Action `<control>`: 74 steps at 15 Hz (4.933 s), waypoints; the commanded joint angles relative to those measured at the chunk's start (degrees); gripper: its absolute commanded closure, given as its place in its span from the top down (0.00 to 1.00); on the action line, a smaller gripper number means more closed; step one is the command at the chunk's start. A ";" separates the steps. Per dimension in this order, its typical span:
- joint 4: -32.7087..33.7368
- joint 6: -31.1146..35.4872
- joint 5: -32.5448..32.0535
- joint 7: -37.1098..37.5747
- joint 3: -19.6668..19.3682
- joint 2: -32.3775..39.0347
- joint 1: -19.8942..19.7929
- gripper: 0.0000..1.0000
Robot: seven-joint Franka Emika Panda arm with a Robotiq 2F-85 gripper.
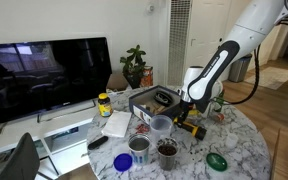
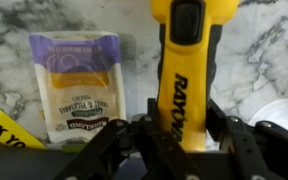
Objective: Put the torch upright
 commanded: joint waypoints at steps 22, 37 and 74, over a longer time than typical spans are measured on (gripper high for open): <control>-9.66 9.35 2.08 -37.81 40.49 7.15 -45.86 0.24; -10.44 32.65 -32.55 -36.75 44.38 33.10 -57.73 0.24; -3.06 52.49 -55.88 -13.26 30.17 38.82 -50.04 0.24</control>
